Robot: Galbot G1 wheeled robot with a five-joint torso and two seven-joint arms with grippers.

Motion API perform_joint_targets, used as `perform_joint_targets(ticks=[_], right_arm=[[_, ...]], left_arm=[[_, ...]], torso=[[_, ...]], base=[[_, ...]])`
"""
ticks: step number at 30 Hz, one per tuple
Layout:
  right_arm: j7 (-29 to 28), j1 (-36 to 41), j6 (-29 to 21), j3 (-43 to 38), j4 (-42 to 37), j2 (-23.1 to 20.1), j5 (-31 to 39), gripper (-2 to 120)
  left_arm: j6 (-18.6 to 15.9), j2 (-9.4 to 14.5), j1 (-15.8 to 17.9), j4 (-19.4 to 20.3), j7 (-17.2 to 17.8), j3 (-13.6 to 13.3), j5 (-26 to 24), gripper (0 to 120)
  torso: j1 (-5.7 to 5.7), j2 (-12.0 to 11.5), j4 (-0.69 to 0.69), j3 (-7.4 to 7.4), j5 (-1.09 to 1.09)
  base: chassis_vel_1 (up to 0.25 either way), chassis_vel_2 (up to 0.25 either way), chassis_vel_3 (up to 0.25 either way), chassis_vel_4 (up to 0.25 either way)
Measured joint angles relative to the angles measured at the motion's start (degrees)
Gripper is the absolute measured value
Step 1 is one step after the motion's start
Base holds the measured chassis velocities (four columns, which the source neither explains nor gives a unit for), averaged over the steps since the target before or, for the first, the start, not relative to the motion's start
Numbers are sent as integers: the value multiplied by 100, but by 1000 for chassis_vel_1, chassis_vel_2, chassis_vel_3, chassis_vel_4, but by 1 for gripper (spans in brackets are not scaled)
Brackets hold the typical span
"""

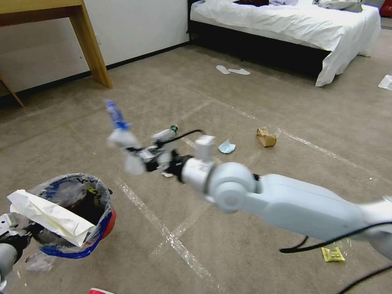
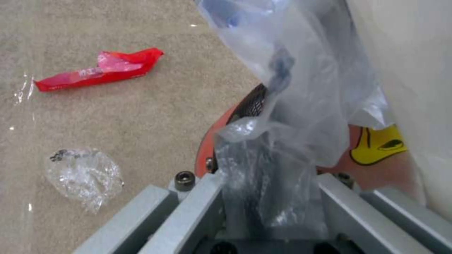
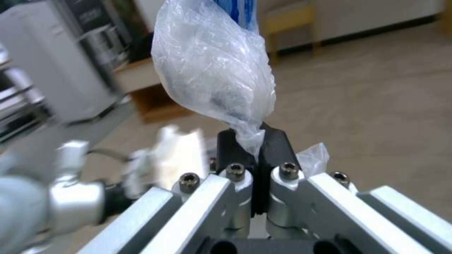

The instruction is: Pick up the trash bin and place the garbage on the floor into it.

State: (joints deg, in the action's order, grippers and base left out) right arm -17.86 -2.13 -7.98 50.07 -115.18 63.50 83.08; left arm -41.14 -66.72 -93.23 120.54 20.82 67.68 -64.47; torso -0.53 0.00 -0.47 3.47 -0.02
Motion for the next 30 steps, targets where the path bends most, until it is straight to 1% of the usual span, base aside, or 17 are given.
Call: perform_joint_targets(ticks=[2,3,5,6,8,9,11,12,18,21,24,30], right_arm=[[-113,-266,-72,371,45,353,120,0],[-113,-266,-72,371,45,353,120,0],[-220,-473,-142,687,116,632,205,0],[-220,-473,-142,687,116,632,205,0],[-288,-626,-229,889,247,845,255,0],[-288,-626,-229,889,247,845,255,0],[-361,-720,-278,1040,441,1054,286,0],[-361,-720,-278,1040,441,1054,286,0],[-480,-817,-344,1276,827,1410,266,0],[-510,-820,-351,1298,894,1474,261,0],[-552,-820,-360,1371,1095,1644,232,0],[-602,-784,-403,1452,1260,1755,145,0]], left_arm=[[-1,4,3,0,0,3,2,0],[-1,4,3,0,0,3,2,0],[-1,9,17,3,0,4,2,0],[-1,9,17,3,0,4,2,0],[-1,9,34,12,0,4,2,0],[-1,9,34,12,0,4,2,0],[-1,-4,48,13,0,4,7,0],[-1,-4,48,13,0,4,7,0],[-1,-38,59,26,-11,14,9,0],[-1,-44,57,34,-12,19,8,0],[-1,-56,41,55,-17,28,10,0],[-1,-57,37,92,-17,43,-3,0]], torso=[[0,0,1,0,-1],[0,0,1,0,-1],[0,0,0,0,0],[0,0,0,0,0],[0,0,0,0,0],[0,0,0,0,0],[0,0,-1,0,0],[0,0,-1,0,0],[0,0,-1,0,1],[0,0,-1,0,1],[0,0,0,0,1],[0,0,0,0,1]], base=[[0,0,0,0],[0,0,0,0],[0,0,0,0],[0,0,0,0],[0,0,0,0],[0,0,0,0],[0,0,0,0],[0,0,0,0],[0,0,0,0],[0,0,0,0],[0,0,0,0],[0,0,0,0]])
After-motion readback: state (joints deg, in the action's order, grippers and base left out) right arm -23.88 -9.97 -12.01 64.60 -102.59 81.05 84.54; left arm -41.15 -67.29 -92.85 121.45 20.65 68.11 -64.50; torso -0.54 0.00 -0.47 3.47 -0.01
